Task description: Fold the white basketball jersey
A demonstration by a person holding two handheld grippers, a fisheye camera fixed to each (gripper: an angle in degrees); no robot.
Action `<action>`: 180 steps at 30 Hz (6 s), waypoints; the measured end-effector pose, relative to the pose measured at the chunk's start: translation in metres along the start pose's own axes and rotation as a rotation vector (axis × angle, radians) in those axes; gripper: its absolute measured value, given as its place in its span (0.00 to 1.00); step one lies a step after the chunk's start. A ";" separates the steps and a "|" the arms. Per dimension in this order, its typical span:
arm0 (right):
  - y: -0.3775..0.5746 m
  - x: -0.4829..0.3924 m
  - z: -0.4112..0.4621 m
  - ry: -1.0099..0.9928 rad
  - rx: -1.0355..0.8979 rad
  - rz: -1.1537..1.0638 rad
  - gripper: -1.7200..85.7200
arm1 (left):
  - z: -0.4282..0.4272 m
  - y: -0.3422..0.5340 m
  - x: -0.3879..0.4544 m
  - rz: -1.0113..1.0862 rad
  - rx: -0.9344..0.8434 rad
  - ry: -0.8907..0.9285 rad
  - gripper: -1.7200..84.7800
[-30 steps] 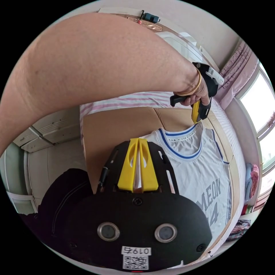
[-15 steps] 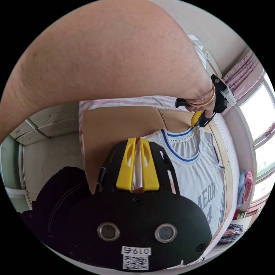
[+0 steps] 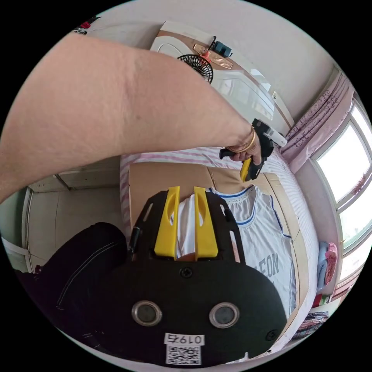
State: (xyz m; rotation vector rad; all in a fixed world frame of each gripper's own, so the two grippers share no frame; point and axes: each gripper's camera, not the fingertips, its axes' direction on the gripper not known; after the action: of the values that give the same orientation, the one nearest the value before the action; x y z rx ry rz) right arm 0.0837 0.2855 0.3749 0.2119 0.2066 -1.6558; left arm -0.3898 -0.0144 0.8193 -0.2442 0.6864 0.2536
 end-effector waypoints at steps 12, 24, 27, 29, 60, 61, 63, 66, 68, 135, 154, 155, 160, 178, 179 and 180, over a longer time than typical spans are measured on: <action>0.144 0.443 -0.012 -0.022 -0.098 0.381 0.10 | -0.001 -0.053 0.009 0.077 0.268 0.216 0.09; 0.123 0.644 0.117 -0.278 -0.262 0.460 0.12 | 0.069 -0.131 0.014 0.210 0.084 0.189 0.12; 0.118 0.663 0.123 -0.296 -0.285 0.451 0.13 | 0.075 -0.126 0.008 0.247 0.098 0.227 0.11; 0.116 0.673 0.124 -0.301 -0.289 0.459 0.13 | 0.078 -0.122 -0.002 0.245 0.110 0.248 0.11; 0.063 0.754 0.051 -0.324 -0.221 0.469 0.03 | 0.093 -0.123 -0.013 0.229 0.219 0.119 0.04; 0.061 0.755 0.048 -0.318 -0.226 0.470 0.03 | 0.093 -0.123 -0.013 0.227 0.217 0.105 0.04; 0.058 0.757 0.042 -0.311 -0.220 0.478 0.04 | 0.094 -0.123 -0.015 0.214 0.215 0.101 0.04; 0.050 0.762 0.031 -0.284 -0.225 0.486 0.08 | 0.091 -0.124 -0.019 0.181 0.222 0.087 0.04; 0.046 0.767 0.024 -0.265 -0.233 0.508 0.11 | 0.088 -0.125 -0.027 0.147 0.225 0.115 0.05; 0.203 0.494 -0.606 0.448 -0.034 0.828 0.02 | -0.308 0.002 0.291 0.289 0.684 0.154 0.08; 0.007 0.035 -0.596 0.196 0.008 0.504 0.08 | -0.347 0.502 0.587 0.695 0.582 -0.250 0.09; 0.004 0.029 -0.593 0.196 0.002 0.499 0.08 | -0.346 0.508 0.605 0.741 0.556 -0.284 0.10; 0.005 0.019 -0.596 0.203 -0.034 0.579 0.06 | -0.343 0.518 0.658 0.833 0.480 -0.449 0.09; 0.047 0.112 -0.589 0.259 -0.243 0.700 0.06 | -0.394 0.530 0.740 0.838 0.373 -0.566 0.03; 0.051 0.117 -0.588 0.256 -0.243 0.710 0.05 | -0.398 0.532 0.743 0.843 0.373 -0.574 0.03; 0.056 0.128 -0.590 0.249 -0.241 0.726 0.05 | -0.399 0.533 0.745 0.849 0.372 -0.581 0.03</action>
State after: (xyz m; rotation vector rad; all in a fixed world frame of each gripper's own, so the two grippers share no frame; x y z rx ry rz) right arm 0.1369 0.3105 -0.2280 0.2704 0.4558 -0.8720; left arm -0.2350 0.4776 -0.0369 0.4872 0.2098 0.9533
